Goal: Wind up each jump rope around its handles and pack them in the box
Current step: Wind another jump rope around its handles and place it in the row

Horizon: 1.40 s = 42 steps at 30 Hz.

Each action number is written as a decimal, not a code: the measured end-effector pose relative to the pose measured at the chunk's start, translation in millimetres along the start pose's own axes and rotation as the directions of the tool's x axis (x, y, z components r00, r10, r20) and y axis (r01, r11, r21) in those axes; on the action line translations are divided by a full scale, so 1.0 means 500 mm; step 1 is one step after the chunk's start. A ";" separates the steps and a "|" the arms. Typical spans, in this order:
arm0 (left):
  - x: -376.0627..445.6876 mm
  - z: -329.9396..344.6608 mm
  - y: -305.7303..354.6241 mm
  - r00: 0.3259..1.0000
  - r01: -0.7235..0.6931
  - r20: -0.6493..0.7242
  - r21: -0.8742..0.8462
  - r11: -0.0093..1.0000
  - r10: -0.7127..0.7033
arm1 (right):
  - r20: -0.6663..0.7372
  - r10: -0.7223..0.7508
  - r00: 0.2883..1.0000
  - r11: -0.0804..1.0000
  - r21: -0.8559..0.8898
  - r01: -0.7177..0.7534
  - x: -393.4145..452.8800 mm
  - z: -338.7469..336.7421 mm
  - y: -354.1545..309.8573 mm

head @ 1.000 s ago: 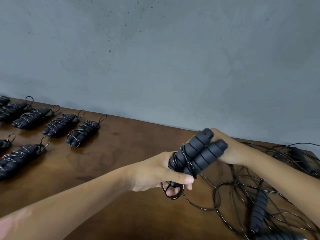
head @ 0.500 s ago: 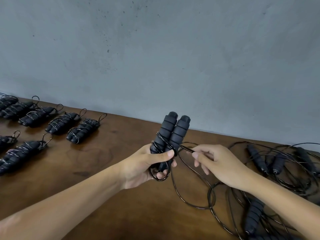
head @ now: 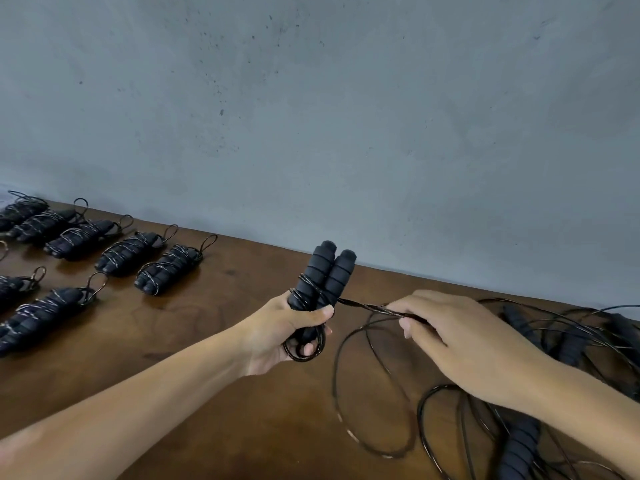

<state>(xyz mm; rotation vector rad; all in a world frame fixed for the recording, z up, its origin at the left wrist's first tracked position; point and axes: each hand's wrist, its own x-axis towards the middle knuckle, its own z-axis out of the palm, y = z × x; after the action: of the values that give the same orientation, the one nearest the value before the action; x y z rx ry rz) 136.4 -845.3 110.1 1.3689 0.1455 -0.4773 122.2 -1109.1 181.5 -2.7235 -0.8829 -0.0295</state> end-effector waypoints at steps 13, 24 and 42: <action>0.012 0.044 0.032 0.964 -0.093 0.263 0.494 0.865 -0.047 | -0.082 -0.164 0.983 0.975 -0.165 0.149 0.112 -0.089 -0.011; -0.015 0.051 0.046 0.897 -0.163 0.435 0.483 0.860 -0.074 | 0.013 -0.043 0.999 0.916 0.399 0.034 0.189 -0.074 0.065; -0.005 0.051 0.040 0.921 -0.125 0.366 -0.038 0.991 0.130 | 0.049 0.108 0.993 0.766 0.633 -0.115 0.126 0.045 0.150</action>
<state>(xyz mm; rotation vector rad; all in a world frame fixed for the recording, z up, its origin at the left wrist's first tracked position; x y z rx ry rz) 138.1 -867.0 134.6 1.2429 -0.2476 -0.6129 215.5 -1125.2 147.3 -2.1211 -0.5820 0.2629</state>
